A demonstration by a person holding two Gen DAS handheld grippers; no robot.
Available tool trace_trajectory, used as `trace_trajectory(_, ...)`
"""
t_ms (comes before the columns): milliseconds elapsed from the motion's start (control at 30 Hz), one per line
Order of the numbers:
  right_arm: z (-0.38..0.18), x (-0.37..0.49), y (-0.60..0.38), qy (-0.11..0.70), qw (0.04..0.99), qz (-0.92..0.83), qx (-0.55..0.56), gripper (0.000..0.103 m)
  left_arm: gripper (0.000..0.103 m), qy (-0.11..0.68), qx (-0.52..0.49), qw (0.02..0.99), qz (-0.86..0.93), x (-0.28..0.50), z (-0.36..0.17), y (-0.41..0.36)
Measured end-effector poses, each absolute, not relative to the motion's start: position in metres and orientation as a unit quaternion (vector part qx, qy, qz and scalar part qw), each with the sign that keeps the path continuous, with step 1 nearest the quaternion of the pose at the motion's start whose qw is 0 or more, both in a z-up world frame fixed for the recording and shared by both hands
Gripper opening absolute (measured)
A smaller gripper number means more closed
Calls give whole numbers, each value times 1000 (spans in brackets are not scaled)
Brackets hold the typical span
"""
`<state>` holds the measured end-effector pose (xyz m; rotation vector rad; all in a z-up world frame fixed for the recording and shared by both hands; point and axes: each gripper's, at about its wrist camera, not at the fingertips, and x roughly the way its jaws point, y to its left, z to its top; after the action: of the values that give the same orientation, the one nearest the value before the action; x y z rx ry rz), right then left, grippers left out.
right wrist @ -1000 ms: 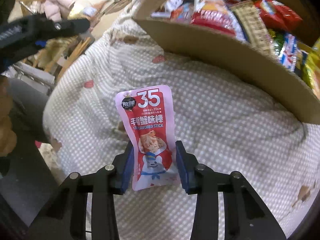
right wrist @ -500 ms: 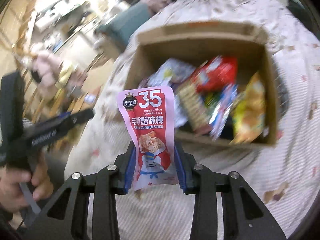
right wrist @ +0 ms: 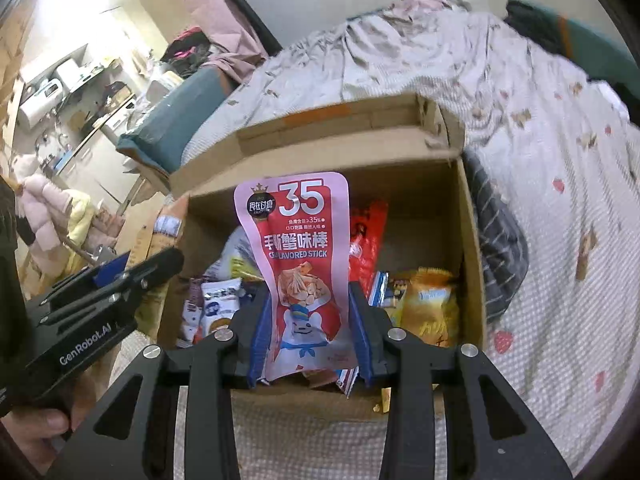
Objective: Organize snacks
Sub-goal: 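Carry the tan bag and pink packet over the box with both tools, then open both tools to drop the snacks into the box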
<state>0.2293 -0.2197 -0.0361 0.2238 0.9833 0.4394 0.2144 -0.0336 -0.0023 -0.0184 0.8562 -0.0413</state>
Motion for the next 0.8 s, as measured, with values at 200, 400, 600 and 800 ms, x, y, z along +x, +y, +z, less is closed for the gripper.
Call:
trace_trajectory(200,-47,232,-219,481,845,203,114,39,33,432,-1,901,-20,220,-19,-37)
trace_trajectory(400,-57,236,-219,502,833,200,123,46,34,434,0,900,-19,217,-24,-36)
trace_trajectory(600,-50,236,-226,489,826,224,169,54,34,431,-4,902,-21,216,-21,-35)
trace_trajectory(800,-36,233,-234,467,831,232,192,83,86,407,8,914,-5,197,-8,-36)
